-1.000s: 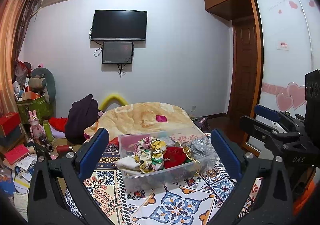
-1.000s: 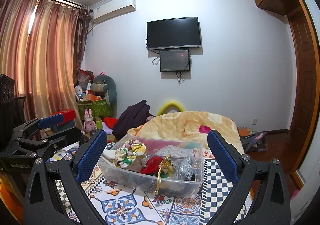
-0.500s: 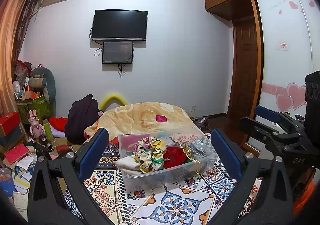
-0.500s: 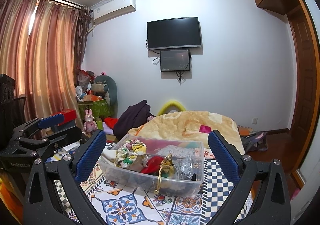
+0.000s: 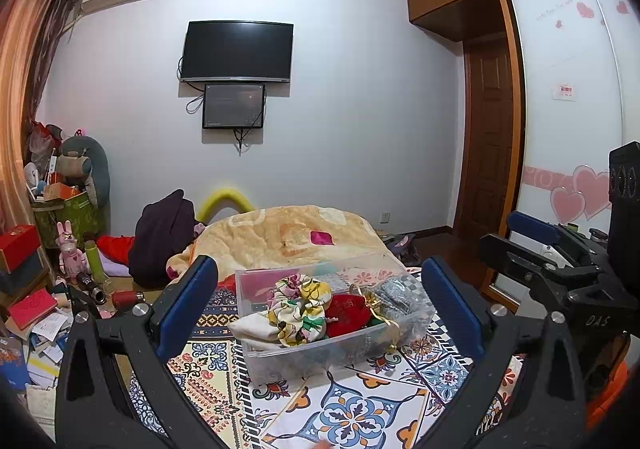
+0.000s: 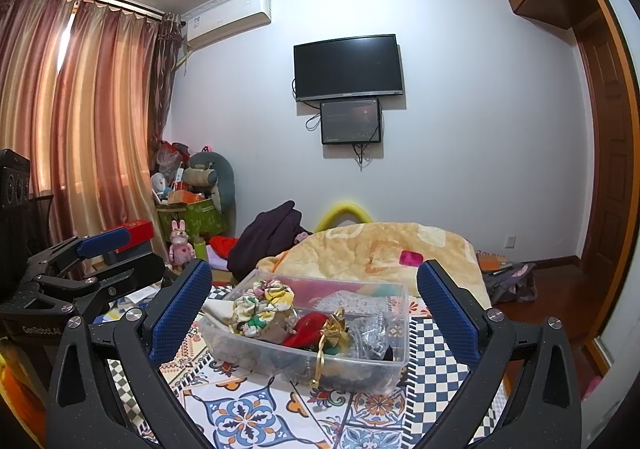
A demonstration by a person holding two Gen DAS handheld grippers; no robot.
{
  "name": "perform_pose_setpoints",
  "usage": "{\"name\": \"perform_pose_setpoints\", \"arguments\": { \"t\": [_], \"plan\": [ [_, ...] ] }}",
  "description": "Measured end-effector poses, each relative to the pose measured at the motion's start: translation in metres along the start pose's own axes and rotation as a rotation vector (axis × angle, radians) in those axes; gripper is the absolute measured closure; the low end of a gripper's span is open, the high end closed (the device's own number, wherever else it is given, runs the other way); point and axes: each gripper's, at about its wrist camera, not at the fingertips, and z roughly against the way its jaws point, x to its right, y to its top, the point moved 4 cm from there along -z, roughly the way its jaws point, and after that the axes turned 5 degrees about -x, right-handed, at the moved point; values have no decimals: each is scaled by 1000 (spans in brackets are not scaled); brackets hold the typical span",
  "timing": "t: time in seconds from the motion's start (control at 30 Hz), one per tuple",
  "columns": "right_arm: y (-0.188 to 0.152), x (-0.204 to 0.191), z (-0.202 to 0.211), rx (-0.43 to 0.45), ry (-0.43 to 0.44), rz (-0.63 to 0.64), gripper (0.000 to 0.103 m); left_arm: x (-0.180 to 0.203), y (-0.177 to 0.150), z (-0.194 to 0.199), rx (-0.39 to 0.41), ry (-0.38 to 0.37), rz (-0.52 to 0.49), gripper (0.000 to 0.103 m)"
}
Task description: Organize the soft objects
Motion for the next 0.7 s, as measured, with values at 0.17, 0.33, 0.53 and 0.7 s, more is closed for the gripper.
{"name": "perform_pose_setpoints", "arguments": {
  "t": [0.17, 0.33, 0.53, 0.7],
  "plan": [
    [0, 0, 0, -3, 0, -2, 0, -1, 1, 0, 3, -9, 4, 0],
    [-1, -1, -1, -6, 2, -3, 0, -2, 1, 0, 0, -11, 7, 0],
    [-2, 0, -2, -6, 4, -7, 0, -1, 1, 1, 0, -14, -2, 0],
    [-2, 0, -2, -6, 4, -8, 0, -2, 1, 1, 6, -9, 6, 0]
  ]
}}
